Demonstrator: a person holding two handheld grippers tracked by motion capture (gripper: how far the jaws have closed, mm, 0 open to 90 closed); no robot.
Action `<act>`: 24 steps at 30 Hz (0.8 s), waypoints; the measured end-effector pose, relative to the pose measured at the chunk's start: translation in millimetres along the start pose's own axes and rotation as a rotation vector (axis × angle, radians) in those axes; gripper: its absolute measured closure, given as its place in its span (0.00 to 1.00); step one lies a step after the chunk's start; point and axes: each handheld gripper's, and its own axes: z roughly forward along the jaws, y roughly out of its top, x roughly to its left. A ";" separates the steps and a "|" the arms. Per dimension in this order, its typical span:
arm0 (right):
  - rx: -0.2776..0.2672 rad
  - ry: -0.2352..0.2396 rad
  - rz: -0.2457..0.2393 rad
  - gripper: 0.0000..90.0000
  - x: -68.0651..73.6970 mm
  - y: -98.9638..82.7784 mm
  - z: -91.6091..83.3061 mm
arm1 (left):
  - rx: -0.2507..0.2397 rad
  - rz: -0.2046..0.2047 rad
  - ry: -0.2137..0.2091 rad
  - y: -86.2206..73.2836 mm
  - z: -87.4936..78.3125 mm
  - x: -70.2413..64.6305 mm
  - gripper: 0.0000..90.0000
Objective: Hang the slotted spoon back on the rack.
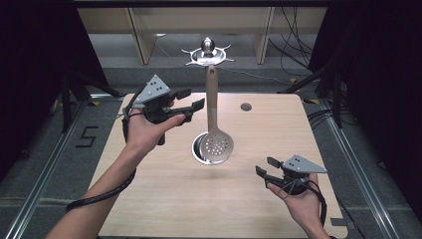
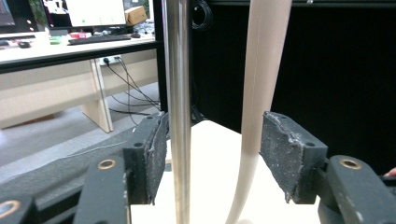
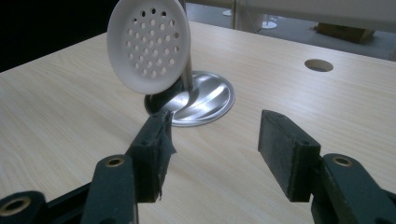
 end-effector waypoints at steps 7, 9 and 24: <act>-0.001 -0.002 0.001 0.50 0.2 -0.1 0.0 | 0.021 0.062 0.024 -18.7 -19.4 -3.5 0.40; 0.003 0.001 0.010 0.50 0.2 -0.1 -0.5 | 0.031 0.069 0.036 -27.8 -25.5 -4.0 0.40; 0.017 0.010 0.027 0.49 1.4 -1.5 1.9 | 0.119 0.063 0.109 -104.4 -55.5 3.7 0.41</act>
